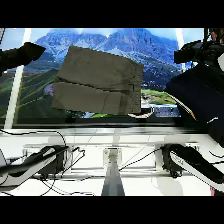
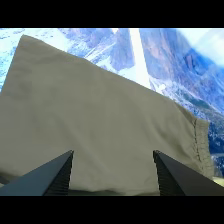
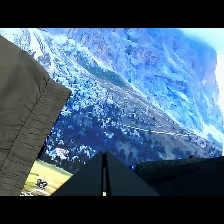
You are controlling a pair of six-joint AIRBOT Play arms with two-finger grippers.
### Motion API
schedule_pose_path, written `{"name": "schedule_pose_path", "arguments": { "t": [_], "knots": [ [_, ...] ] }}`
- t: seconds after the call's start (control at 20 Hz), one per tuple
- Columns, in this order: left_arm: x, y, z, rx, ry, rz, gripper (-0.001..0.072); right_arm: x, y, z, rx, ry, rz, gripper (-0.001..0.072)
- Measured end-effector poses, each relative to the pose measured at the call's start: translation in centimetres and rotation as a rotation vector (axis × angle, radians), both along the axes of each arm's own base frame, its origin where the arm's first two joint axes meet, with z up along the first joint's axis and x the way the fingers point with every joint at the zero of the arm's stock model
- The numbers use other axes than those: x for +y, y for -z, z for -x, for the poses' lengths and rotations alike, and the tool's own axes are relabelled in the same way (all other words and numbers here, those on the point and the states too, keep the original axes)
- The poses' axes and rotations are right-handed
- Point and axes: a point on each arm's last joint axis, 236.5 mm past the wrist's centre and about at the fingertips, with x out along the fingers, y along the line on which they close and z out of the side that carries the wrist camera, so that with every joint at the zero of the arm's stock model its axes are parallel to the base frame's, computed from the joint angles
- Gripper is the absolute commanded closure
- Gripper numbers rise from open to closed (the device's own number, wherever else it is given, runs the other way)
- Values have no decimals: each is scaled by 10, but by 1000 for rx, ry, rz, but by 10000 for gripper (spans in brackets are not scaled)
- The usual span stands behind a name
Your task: Fold the clothes and pants, and hang the long-sleeved shirts on hangers.
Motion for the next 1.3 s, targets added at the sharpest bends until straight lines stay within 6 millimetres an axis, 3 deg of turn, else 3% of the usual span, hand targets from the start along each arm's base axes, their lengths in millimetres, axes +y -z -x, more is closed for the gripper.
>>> {"name": "schedule_pose_path", "arguments": {
  "t": [0.6, 0.75, 0.85, 1.0, 1.1, 1.15, 1.25, 1.3],
  "knots": [
    [0, 0, 0, -1, 0, 0, 137, 1, 0, 0, 2, -1, -6, 670],
    [0, 0, 0, 0, 0, 0, 138, -3, 10, 8, 54, 12, 0, 673],
    [0, 0, 0, 0, 0, 0, 137, -22, 28, 18, 146, 50, 36, 687],
    [0, 0, 0, 0, 0, 0, 138, -55, 82, 47, 367, 126, 35, 688],
    [0, -1, 0, -1, 0, 3, 138, -49, 130, 75, 532, 116, -79, 687],
    [-1, -2, 0, -4, 0, 10, 138, -34, 154, 91, 608, 87, -166, 626],
    [-3, -3, 0, -5, 4, 22, 138, 0, 193, 116, 709, 44, -352, 282],
    [-4, -4, 0, -6, 5, 27, 138, 19, 209, 123, 730, 38, -450, 256]
  ]
}}
